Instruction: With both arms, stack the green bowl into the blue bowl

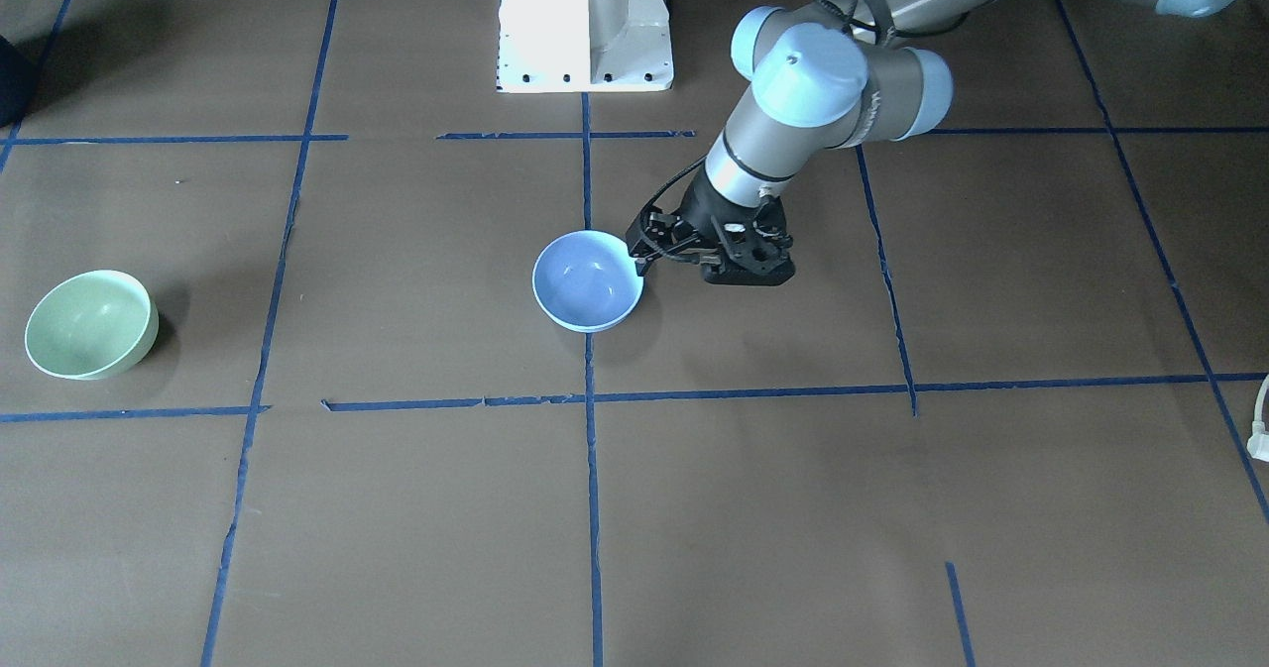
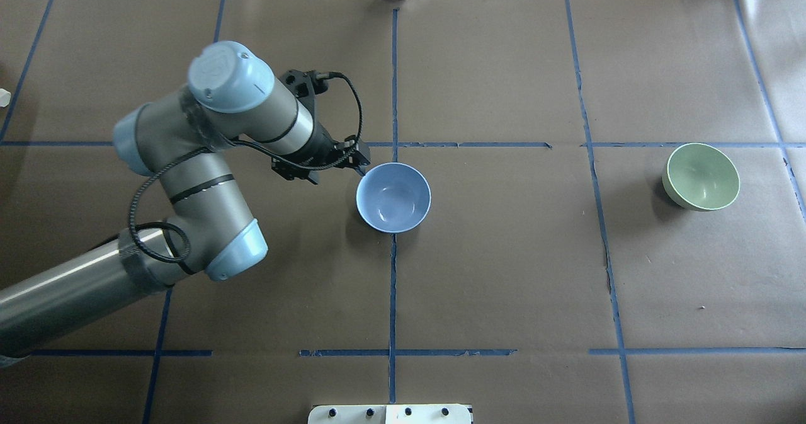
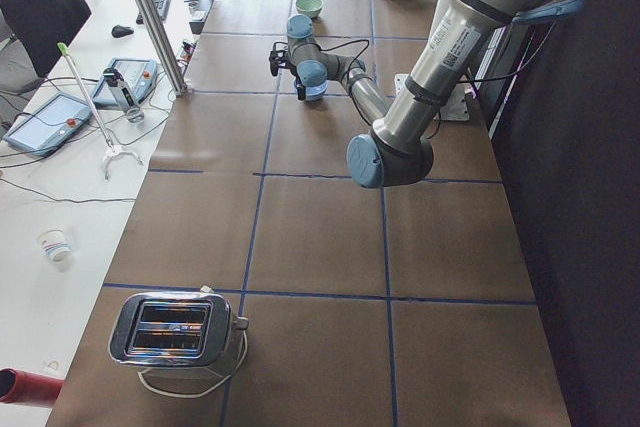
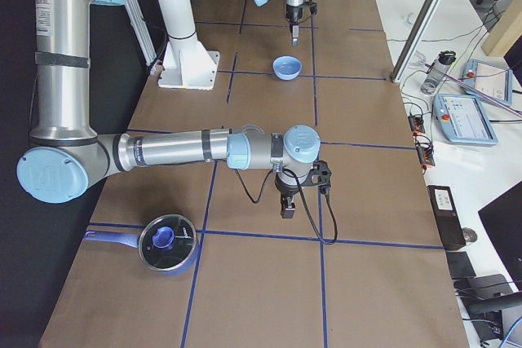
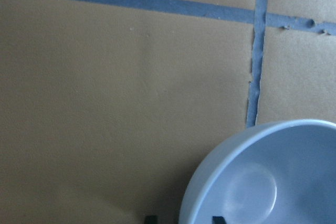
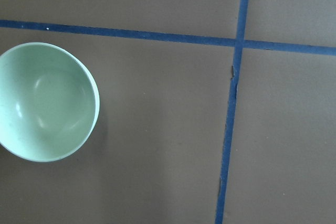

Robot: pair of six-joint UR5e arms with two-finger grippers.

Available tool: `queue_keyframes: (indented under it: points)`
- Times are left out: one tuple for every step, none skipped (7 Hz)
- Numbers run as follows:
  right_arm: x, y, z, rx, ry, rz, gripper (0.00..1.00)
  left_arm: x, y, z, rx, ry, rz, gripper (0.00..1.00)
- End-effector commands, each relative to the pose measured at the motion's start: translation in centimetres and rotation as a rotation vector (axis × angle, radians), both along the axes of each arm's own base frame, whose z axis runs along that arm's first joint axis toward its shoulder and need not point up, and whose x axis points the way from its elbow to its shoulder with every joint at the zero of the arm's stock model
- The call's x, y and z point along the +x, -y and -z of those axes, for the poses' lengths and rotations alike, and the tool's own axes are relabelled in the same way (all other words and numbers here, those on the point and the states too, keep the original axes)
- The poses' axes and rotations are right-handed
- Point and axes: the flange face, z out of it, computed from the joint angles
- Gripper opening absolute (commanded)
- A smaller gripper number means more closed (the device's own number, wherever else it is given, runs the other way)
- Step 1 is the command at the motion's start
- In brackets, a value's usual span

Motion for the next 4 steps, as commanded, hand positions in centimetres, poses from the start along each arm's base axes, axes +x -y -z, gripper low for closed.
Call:
queue_keyframes:
  points:
    - [-5.5,1.0,-1.1,-0.011,0.052,-0.097,0.99,-9.7,-1.3,-2.9,-0.005,0.011,0.08,1.0]
    - [-8.9,1.0,-3.4,0.018,0.093,-0.133,0.99,-13.5,-0.2,-4.5,-0.035,0.038,0.135,1.0]
    - [-12.4,0.7,-4.4,0.031,0.105,-0.179,0.99,-16.1,-0.2,-6.0,-0.012,0.073,0.129,1.0]
    - [-15.1,0.5,-3.5,0.034,0.115,-0.224,0.99,-17.6,-1.6,-7.8,0.039,0.118,0.086,1.0]
